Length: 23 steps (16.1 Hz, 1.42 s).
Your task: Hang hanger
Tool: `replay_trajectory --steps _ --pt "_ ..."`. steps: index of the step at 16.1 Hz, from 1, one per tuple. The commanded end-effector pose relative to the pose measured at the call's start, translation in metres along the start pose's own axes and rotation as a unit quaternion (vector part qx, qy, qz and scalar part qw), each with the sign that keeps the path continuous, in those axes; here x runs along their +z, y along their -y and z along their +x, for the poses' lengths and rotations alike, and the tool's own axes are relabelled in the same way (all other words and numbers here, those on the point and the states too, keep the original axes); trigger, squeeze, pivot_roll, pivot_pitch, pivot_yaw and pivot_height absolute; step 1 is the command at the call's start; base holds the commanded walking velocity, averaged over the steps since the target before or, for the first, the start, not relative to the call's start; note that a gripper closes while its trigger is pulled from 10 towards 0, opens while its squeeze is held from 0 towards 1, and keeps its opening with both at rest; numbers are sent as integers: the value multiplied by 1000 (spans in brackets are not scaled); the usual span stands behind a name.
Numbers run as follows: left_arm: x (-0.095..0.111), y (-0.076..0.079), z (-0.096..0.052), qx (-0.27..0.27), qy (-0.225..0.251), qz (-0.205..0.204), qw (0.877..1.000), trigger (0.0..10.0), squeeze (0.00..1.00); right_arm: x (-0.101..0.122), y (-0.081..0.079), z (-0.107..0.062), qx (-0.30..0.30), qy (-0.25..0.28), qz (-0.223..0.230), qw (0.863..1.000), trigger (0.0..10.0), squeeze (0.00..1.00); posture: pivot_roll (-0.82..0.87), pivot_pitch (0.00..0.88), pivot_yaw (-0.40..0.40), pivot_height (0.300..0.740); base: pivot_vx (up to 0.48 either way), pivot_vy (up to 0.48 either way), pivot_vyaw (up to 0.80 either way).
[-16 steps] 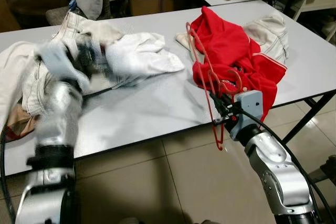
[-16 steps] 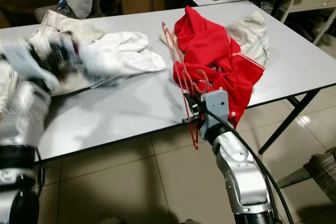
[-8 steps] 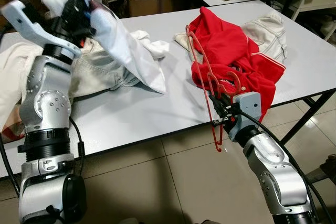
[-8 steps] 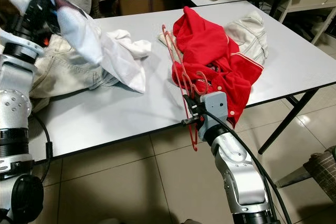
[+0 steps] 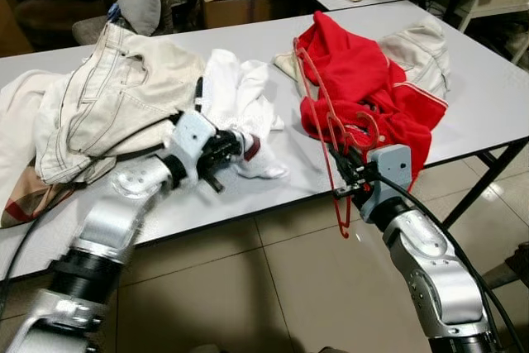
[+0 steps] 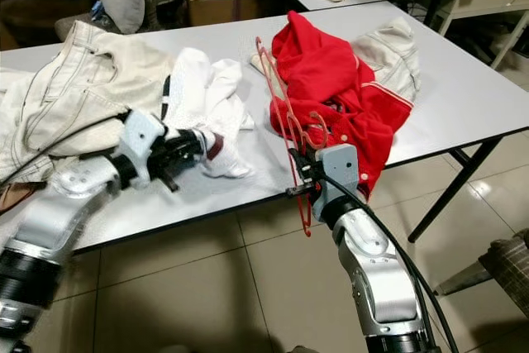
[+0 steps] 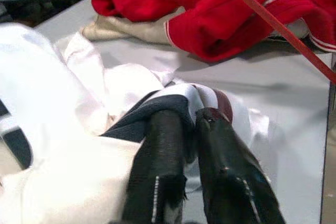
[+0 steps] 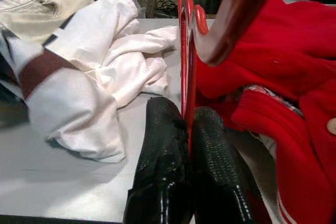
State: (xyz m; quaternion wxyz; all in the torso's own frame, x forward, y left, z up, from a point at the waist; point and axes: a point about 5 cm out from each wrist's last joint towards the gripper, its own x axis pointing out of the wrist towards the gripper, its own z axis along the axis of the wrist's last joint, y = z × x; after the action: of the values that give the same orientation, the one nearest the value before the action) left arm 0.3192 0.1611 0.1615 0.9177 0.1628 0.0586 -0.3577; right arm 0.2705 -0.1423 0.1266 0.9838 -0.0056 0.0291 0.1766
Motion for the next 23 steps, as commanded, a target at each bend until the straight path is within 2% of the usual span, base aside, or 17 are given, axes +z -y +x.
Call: replay_trajectory --steps 1,2,4,6,8,9,10,12,13,15,16,17,18,19,21,22,23 --pt "3 0 -7 -31 -13 28 999 10000 1000 1 2 0 -6 4 -6 1000 10000 0 -41 0 60 740 0 0 0" --pt "2 1 -9 -42 -20 36 998 10000 1000 1 2 0 -6 4 -7 1000 10000 0 -41 0 60 740 0 0 0" --pt "-2 15 -29 -131 -50 41 989 10000 1000 1 3 0 -6 4 -8 1000 10000 0 -41 0 59 740 0 0 0" --pt "2 18 -39 -154 -49 37 986 10000 1000 1 4 0 -6 3 -10 1000 10000 0 -38 0 55 740 0 0 0" --pt "3 20 -42 -161 -51 39 985 10000 1000 1 4 0 -6 3 -11 1000 10000 0 -38 0 55 740 0 0 0" --pt "-9 22 -57 -178 -114 64 975 10000 1000 2 5 1 -4 2 -17 1000 10000 0 -35 0 50 740 0 0 0" --pt "-21 13 -72 -153 -163 76 972 10000 1000 2 7 1 -5 2 -19 1000 10000 0 -34 0 46 740 0 0 0" --pt "-15 0 -74 -101 -136 60 984 10000 1000 2 8 2 -5 2 -20 1000 10000 0 -32 0 41 740 0 0 0" --pt "-17 -25 -72 11 -136 74 988 10000 1000 2 9 1 -2 1 -22 1000 10000 0 -30 0 38 740 0 0 0" --pt "-23 -37 -69 71 -145 68 985 10000 1000 2 10 1 0 0 -22 1000 10000 0 -30 0 39 740 0 0 0" --pt "-26 -37 -67 83 -135 33 987 10000 157 2 10 1 1 0 -22 1000 10000 0 -31 0 42 740 0 0 0" --pt "-47 -33 -62 112 -137 -96 979 10000 0 1 10 1 -2 0 -23 1000 10000 0 -39 0 57 740 0 0 0" --pt "-60 -33 -64 136 -165 -124 969 10000 0 1 10 0 -4 2 -22 1000 10000 0 -40 0 59 740 0 0 0" --pt "-67 -34 -62 159 -157 -156 962 10000 0 1 10 0 -6 2 -21 1000 10000 0 -43 0 64 740 0 0 0" --pt "-66 -31 -53 156 -107 -206 960 10000 0 0 9 -1 -6 2 -21 1000 10000 0 -45 0 69 740 0 0 0" --pt "-65 -27 -47 148 -90 -225 959 4902 0 0 9 -1 -7 2 -20 1000 10000 0 -45 0 69 740 0 0 0" --pt "-66 -26 -45 152 -92 -229 957 1333 0 0 8 -1 -7 2 -20 1000 10000 0 -44 0 72 740 0 0 0"
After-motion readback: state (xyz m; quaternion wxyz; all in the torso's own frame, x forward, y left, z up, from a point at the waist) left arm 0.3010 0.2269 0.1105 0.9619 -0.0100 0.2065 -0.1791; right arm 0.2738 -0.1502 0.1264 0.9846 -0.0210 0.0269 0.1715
